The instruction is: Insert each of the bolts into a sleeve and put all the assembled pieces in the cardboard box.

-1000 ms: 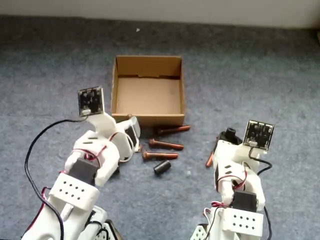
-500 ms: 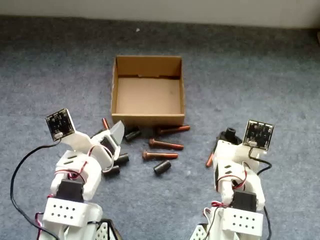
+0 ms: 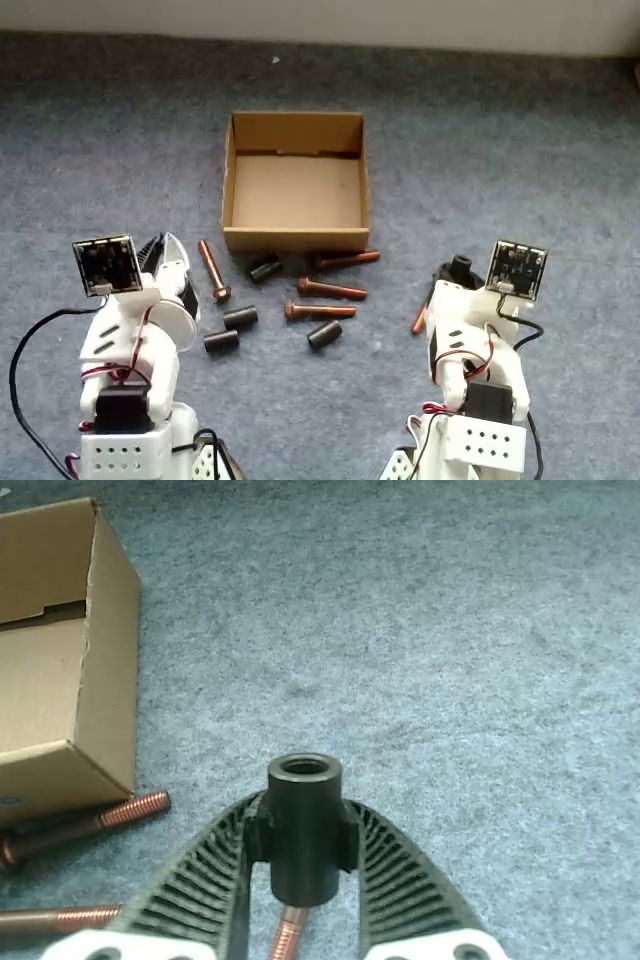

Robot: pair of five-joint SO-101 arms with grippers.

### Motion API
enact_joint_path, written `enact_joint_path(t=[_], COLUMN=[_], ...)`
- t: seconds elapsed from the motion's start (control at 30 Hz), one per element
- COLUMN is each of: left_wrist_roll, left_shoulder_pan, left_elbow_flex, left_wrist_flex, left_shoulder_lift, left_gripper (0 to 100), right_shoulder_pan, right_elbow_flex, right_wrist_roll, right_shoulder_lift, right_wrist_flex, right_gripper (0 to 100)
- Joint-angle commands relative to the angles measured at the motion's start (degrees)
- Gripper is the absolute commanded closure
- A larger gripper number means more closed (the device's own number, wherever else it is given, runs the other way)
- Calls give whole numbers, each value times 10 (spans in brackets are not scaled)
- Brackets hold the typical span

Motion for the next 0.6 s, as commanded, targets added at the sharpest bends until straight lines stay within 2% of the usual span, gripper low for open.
enact_joint_path(t=[0.0, 0.07, 0.23, 0.47, 0.57], left_wrist_roll=[-236, -289, -336, -368, -410], left_shoulder_pan=[-47, -58, -58, -58, -58], left_elbow_flex=[14, 10, -55, -171, -224], left_wrist_flex=[4, 28, 123, 161, 178], left_shoulder_lift=[-14, -7, 35, 195, 276], left_gripper=[958, 958, 958, 959, 959], right_shoulder_pan=[-5, -6, -6, -19, -19], right_elbow_flex=[-4, -4, -4, -4, -4], right_wrist_roll=[4, 16, 18, 19, 19], right_shoulder_lift=[-9, -9, -9, -9, -9], right_wrist_flex=[-13, -13, -13, -13, -13], right_gripper=[993, 993, 993, 993, 993])
